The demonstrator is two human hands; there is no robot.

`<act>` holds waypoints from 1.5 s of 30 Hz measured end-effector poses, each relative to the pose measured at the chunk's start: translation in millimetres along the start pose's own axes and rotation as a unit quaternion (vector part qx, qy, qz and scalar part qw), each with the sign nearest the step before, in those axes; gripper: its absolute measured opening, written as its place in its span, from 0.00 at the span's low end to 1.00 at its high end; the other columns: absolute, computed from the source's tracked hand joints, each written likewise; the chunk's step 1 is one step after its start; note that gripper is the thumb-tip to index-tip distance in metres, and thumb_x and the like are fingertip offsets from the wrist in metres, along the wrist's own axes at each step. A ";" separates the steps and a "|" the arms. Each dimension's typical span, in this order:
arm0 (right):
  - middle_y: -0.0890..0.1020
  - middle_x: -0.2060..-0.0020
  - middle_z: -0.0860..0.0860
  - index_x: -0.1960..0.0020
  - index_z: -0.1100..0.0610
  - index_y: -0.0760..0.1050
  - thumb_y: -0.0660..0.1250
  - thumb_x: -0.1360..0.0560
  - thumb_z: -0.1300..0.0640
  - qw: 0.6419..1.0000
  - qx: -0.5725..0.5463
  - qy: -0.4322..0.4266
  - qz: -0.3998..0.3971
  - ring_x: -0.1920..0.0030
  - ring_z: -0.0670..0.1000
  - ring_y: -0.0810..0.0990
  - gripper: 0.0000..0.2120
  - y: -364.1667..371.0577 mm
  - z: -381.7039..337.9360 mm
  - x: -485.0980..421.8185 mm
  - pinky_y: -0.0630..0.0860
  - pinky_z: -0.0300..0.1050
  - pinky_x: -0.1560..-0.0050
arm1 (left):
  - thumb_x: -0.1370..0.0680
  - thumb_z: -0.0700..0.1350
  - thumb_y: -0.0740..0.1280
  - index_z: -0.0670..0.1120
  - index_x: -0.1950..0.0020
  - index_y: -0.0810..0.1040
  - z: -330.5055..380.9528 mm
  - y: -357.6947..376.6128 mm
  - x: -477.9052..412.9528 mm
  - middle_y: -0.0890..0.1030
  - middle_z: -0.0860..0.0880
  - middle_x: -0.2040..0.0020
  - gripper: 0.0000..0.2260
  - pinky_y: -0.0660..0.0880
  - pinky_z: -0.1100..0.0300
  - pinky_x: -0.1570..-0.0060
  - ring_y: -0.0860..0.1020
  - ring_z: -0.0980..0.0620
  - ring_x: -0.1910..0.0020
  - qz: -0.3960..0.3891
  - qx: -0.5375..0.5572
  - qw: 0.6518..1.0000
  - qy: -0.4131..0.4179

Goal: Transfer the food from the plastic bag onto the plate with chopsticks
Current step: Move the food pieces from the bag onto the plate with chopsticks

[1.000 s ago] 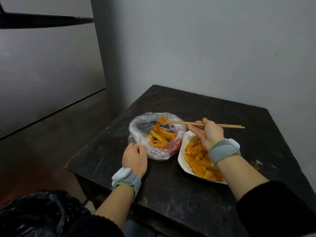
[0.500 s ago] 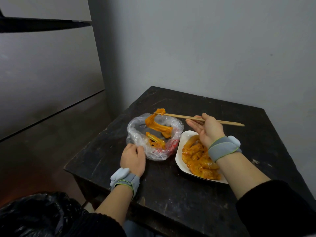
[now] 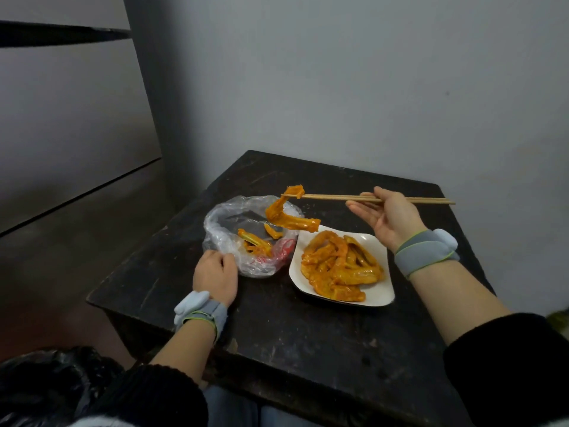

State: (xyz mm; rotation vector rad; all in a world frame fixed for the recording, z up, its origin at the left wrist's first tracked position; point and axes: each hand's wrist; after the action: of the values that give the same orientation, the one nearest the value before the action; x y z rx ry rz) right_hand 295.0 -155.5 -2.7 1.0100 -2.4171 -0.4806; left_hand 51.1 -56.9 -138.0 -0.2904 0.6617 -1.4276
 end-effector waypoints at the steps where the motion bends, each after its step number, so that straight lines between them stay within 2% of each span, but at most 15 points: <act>1: 0.82 0.58 0.62 0.47 0.67 0.74 0.60 0.19 0.60 1.000 0.009 0.002 0.000 0.66 0.57 0.86 0.10 -5.8 -2.3 0.9 0.81 0.42 0.71 | 0.22 0.41 0.57 0.33 0.62 0.74 0.0 0.1 -0.1 0.74 0.39 0.57 0.14 0.63 0.56 0.60 0.70 0.45 0.61 0.000 -0.001 1.000 -0.001; 4: 0.83 0.65 0.60 0.52 0.66 0.74 0.60 0.19 0.59 0.999 0.037 0.000 0.011 0.67 0.56 0.86 0.11 -21.8 -8.4 3.3 0.80 0.41 0.71 | 0.22 0.41 0.57 0.33 0.62 0.74 -0.2 0.9 -0.4 0.75 0.37 0.56 0.15 0.62 0.56 0.60 0.70 0.45 0.61 0.004 -0.005 1.000 0.004; 8: 0.84 0.72 0.59 0.53 0.67 0.74 0.59 0.19 0.59 0.998 0.058 -0.004 0.024 0.68 0.56 0.86 0.11 -37.0 -14.2 5.7 0.80 0.41 0.72 | 0.22 0.41 0.57 0.32 0.61 0.75 -0.3 0.3 -1.1 0.76 0.35 0.53 0.15 0.62 0.56 0.59 0.70 0.43 0.60 0.001 -0.017 1.000 0.007; 14: 0.83 0.71 0.60 0.54 0.67 0.74 0.59 0.19 0.61 0.993 0.108 0.005 0.049 0.70 0.56 0.85 0.11 -49.0 -22.1 13.7 0.81 0.41 0.72 | 0.22 0.42 0.57 0.35 0.63 0.73 1.0 -1.4 0.9 0.75 0.37 0.55 0.15 0.61 0.55 0.60 0.69 0.45 0.61 -0.004 -0.011 1.000 0.001; 17: 0.82 0.62 0.62 0.52 0.67 0.74 0.58 0.19 0.61 0.987 0.138 0.005 0.079 0.66 0.57 0.85 0.10 -50.6 -20.1 14.6 0.80 0.41 0.73 | 0.22 0.41 0.57 0.34 0.63 0.74 1.1 -0.7 1.5 0.75 0.37 0.55 0.15 0.60 0.56 0.60 0.68 0.46 0.61 -0.004 -0.013 1.000 0.005; 19: 0.81 0.59 0.63 0.50 0.67 0.74 0.58 0.19 0.61 0.984 0.150 0.001 0.099 0.63 0.58 0.84 0.09 -50.7 -18.6 12.6 0.80 0.42 0.73 | 0.22 0.41 0.57 0.33 0.62 0.74 0.1 -0.4 0.9 0.75 0.36 0.55 0.15 0.60 0.56 0.60 0.68 0.46 0.61 -0.002 -0.017 1.000 0.005; 27: 0.82 0.62 0.60 0.53 0.65 0.75 0.59 0.19 0.60 0.964 0.249 -0.014 0.092 0.62 0.57 0.85 0.10 -39.4 -17.5 8.8 0.84 0.48 0.63 | 0.22 0.41 0.57 0.33 0.63 0.74 -0.9 -1.1 -0.3 0.74 0.37 0.56 0.15 0.61 0.55 0.60 0.69 0.45 0.62 -0.003 -0.008 1.000 0.003; 31: 0.83 0.63 0.61 0.53 0.65 0.76 0.61 0.20 0.58 0.953 0.284 -0.055 0.084 0.66 0.57 0.86 0.11 -35.1 -21.7 8.5 0.83 0.45 0.68 | 0.22 0.41 0.57 0.36 0.65 0.72 1.4 0.4 0.1 0.74 0.38 0.57 0.14 0.61 0.55 0.61 0.69 0.45 0.62 -0.002 -0.006 1.000 0.001; 36: 0.83 0.66 0.62 0.54 0.67 0.78 0.61 0.20 0.55 0.930 0.341 -0.112 0.077 0.69 0.57 0.85 0.15 -27.2 -22.7 9.8 0.82 0.45 0.70 | 0.22 0.41 0.57 0.34 0.63 0.73 0.2 0.2 0.6 0.75 0.37 0.56 0.14 0.61 0.55 0.60 0.69 0.45 0.61 -0.001 -0.006 1.000 0.002; 45: 0.83 0.66 0.62 0.53 0.66 0.78 0.61 0.20 0.54 0.894 0.428 -0.123 0.037 0.70 0.57 0.85 0.15 -10.3 -10.3 14.6 0.81 0.43 0.72 | 0.22 0.42 0.57 0.35 0.64 0.73 0.7 -1.1 1.0 0.73 0.40 0.58 0.14 0.62 0.55 0.60 0.70 0.45 0.62 -0.005 0.004 1.000 -0.003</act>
State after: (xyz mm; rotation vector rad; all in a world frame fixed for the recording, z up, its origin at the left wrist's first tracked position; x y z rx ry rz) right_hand 297.4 -174.5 5.1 1.2212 -2.9384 0.5973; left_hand 50.6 -58.1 -137.1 -0.2918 0.6516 -1.4378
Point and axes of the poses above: each hand's wrist, its own x-axis away from the middle knuckle, its own y-axis out of the palm, z = x × y
